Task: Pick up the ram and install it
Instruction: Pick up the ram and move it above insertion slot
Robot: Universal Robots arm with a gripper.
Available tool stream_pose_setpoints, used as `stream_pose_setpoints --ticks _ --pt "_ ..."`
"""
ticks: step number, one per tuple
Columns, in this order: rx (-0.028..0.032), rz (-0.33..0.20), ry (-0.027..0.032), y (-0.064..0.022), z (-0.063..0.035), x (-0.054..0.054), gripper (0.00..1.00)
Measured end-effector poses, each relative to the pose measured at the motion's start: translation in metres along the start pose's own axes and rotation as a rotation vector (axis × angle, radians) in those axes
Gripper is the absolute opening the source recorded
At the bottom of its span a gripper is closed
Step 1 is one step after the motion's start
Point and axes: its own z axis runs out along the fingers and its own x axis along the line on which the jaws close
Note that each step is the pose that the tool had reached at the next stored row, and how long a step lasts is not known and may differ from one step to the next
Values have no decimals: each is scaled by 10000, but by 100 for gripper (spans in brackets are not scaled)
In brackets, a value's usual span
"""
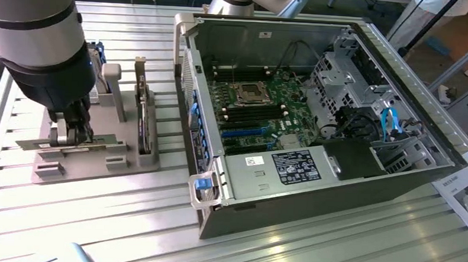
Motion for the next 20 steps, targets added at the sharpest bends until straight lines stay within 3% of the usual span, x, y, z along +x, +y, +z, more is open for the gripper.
stream_pose_setpoints --ticks 6,12,20 --pt "0 0 0 5 -171 -4 12" --pt "0 0 0 13 -447 -11 12" --pt "1 0 -1 20 -711 -17 12"
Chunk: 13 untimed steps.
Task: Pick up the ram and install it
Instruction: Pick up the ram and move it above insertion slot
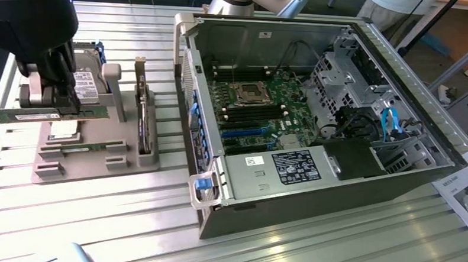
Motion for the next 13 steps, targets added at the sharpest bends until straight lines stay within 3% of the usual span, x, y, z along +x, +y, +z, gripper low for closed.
stream_pose_setpoints --ticks 11,13 --pt "-1 0 1 12 -423 -10 12" --pt "0 -1 0 13 -450 -11 12"
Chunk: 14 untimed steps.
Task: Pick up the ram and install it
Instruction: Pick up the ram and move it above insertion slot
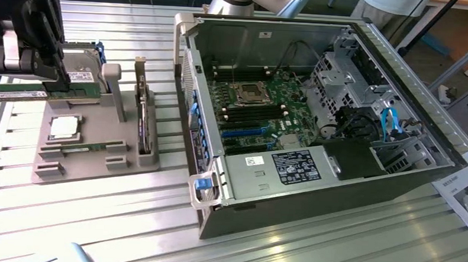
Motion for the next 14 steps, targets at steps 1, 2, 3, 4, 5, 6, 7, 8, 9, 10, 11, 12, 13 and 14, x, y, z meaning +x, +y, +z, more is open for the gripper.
stream_pose_setpoints --ticks 1,2,3,4,5,6,7,8,9,10,11,12,13,14 --pt "0 0 0 0 0 0 12" --pt "0 0 0 0 0 0 12" --pt "-1 1 1 0 -1 0 12" --pt "-1 0 1 0 -1 0 12" --pt "-1 0 1 -1 -1 0 12" --pt "-2 -1 2 -7 -2 0 12" --pt "-2 -1 2 -18 -3 0 12" --pt "-1 0 1 -33 -2 -1 12" --pt "-1 0 1 -47 -2 -1 12" --pt "-1 0 2 -61 -3 -1 12" --pt "-1 0 1 -75 -3 -1 12" --pt "-1 0 0 -90 -3 -1 12" --pt "-1 -1 1 -107 -4 -1 12" --pt "-2 0 2 -139 -5 -1 12"
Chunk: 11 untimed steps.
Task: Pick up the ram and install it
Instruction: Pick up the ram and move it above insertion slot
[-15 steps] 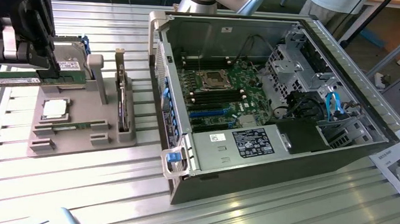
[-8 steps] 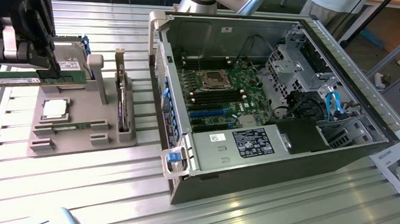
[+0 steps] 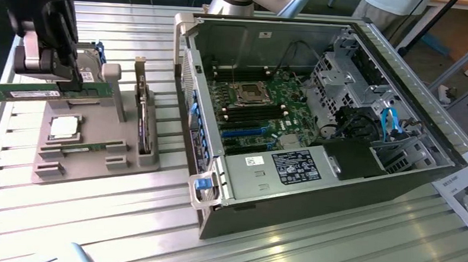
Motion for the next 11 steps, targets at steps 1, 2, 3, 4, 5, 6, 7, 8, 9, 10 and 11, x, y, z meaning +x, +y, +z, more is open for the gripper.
stream_pose_setpoints --ticks 1,2,3,4,5,6,7,8,9,10,11 --pt "1 0 -1 -36 0 0 12" --pt "2 -1 -1 -65 -1 0 12" --pt "1 0 -1 -100 -2 0 12" --pt "0 1 -1 -119 -3 0 12" --pt "0 0 -1 -135 -3 0 12" --pt "1 0 -1 -162 -4 0 12" --pt "0 0 -1 -184 -5 0 12" --pt "-1 0 0 -202 -6 0 12" --pt "0 0 0 -232 -6 0 12" --pt "0 0 0 -251 -7 0 12" --pt "0 0 -1 -267 -7 0 12"
